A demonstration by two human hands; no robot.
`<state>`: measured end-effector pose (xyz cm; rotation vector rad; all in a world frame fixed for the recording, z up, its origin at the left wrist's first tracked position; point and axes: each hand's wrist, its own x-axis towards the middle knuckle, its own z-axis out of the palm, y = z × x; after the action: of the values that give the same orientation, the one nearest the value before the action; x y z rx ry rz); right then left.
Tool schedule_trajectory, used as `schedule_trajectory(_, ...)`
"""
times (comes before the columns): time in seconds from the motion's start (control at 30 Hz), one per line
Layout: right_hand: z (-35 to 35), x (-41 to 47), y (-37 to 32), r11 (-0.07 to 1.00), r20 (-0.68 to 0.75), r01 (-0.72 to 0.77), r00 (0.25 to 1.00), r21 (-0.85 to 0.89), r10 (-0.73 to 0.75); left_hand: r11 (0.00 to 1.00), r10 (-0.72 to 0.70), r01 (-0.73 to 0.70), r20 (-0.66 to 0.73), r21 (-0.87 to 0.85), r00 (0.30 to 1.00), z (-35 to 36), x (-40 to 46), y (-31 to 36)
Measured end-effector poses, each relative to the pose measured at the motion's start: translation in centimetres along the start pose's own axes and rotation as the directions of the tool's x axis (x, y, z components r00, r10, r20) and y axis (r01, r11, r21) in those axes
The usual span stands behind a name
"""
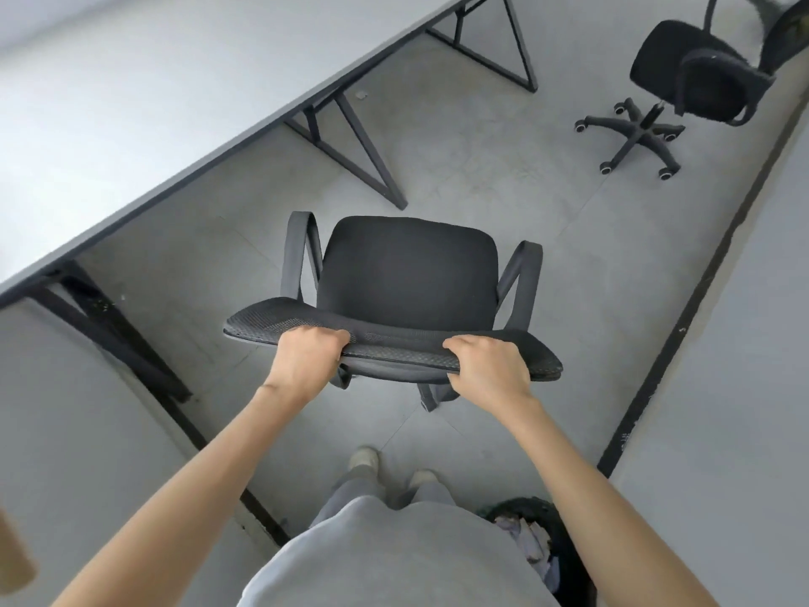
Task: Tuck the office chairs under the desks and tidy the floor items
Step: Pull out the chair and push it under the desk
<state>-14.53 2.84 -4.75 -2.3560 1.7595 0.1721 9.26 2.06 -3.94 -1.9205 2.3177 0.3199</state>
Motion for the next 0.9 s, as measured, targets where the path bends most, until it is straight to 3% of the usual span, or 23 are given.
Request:
schedule_trajectory(0.13, -1.8, 4.9, 0.6, 0.985, 0.0, 0.17, 0.985, -0.035, -0.17, 0.994, -0.108, 0.108, 0.027, 0.021, 0.994, -0.5, 0.0, -0.9)
schedule_trajectory(0.2, -2.5, 7.7, 0.7, 0.962, -0.013, 0.268, 0.963, -0.051, -0.269, 0.996, -0.065, 0.058, -0.101, -0.07, 0.993, 0.1, 0.0, -2.5)
schedule_trajectory(0.27, -3.2, 10.7, 0.7, 0.929, -0.04, 0.365, 0.929, -0.066, -0.368, 0.998, -0.033, 0.018, -0.27, -0.058, 0.962, 0.6, -0.4, -4.7)
schedule_trajectory(0.4, -3.7, 15.3, 0.4, 0.83, -0.128, 0.541, 0.822, -0.136, -0.556, 0.992, -0.123, 0.114, -0.351, -0.044, 0.928, 1.9, -1.9, -7.8)
schedule_trajectory(0.53, -2.1, 18.0, -0.3, 0.766, -0.381, 0.626, 0.679, -0.147, -0.628, 0.963, -0.264, 0.266, -0.395, -0.05, 0.88, 2.4, -1.5, -8.4)
schedule_trajectory(0.9, -3.5, 31.0, -7.5, 0.602, -0.316, 0.794, 0.551, -0.086, -0.773, 0.847, -0.515, 0.52, -0.408, -0.108, 0.754, 0.6, 1.2, -13.2)
